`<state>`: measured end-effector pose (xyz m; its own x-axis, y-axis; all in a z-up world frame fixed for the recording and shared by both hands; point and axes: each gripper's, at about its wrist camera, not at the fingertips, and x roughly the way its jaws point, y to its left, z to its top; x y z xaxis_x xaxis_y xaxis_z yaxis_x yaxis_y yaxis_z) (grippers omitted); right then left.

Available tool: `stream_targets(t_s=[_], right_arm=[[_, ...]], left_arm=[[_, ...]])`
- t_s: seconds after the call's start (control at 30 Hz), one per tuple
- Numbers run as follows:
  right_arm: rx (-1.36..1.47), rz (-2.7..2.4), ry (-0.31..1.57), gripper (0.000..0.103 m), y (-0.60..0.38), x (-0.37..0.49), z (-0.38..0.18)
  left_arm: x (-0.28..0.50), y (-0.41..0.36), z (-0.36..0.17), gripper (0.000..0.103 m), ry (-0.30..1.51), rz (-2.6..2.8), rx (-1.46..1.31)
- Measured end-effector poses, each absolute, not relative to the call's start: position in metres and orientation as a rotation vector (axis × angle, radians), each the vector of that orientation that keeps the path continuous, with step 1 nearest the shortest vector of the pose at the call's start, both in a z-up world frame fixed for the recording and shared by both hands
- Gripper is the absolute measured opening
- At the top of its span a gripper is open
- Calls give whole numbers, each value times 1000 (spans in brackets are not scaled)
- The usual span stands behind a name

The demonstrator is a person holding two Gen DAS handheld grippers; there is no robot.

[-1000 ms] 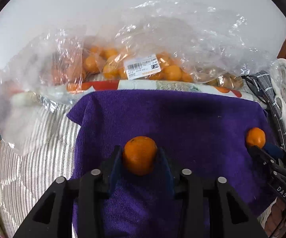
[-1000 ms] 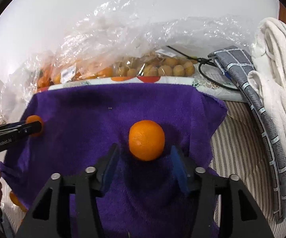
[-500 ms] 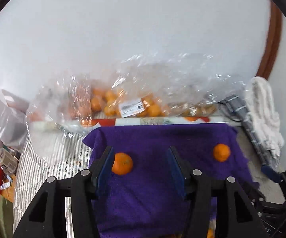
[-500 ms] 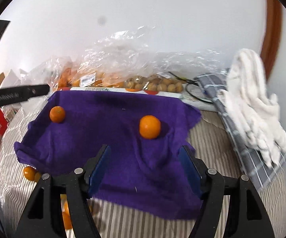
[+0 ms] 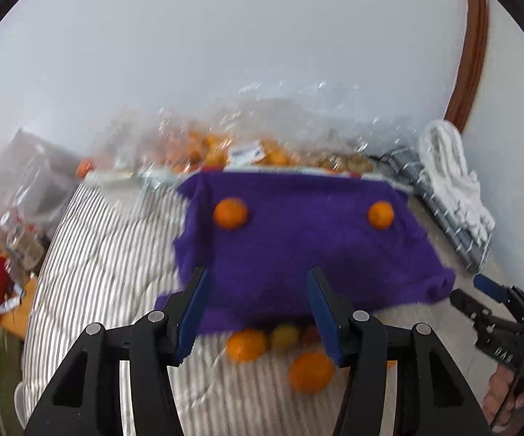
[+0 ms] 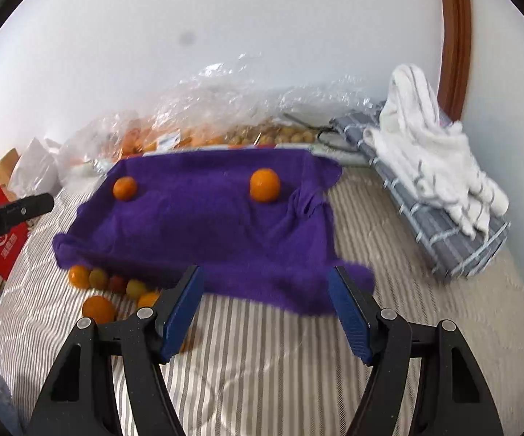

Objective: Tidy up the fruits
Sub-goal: 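Grasp an orange from the fruit row with the right tool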

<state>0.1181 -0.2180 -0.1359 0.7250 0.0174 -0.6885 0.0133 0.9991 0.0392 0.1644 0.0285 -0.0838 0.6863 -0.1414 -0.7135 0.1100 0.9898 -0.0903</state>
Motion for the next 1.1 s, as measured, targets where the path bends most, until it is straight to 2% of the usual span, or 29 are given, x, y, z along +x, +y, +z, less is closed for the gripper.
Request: stream_targets(t_s=[0.1, 0.3, 0.53, 0.67, 0.87, 0.97, 1.1], right_arm=[[48, 28, 779, 62, -213, 114, -149], [83, 118, 800, 54, -194, 107, -169], [68, 219, 816, 53, -168, 106, -176], [72, 231, 861, 41, -164, 111, -188], [103, 273, 876, 41, -162, 112, -195], [138, 299, 893, 37, -165, 114, -197], [80, 237, 856, 36, -172, 108, -192]], left_arm=[[152, 40, -102, 53, 846, -113, -55], [127, 59, -131, 53, 864, -73, -49], [111, 74, -150, 53, 877, -45, -96], [107, 79, -158, 53, 891, -35, -120], [108, 81, -161, 53, 900, -61, -168], [109, 78, -160, 52, 904, -81, -190], [109, 69, -157, 52, 894, -86, -150]])
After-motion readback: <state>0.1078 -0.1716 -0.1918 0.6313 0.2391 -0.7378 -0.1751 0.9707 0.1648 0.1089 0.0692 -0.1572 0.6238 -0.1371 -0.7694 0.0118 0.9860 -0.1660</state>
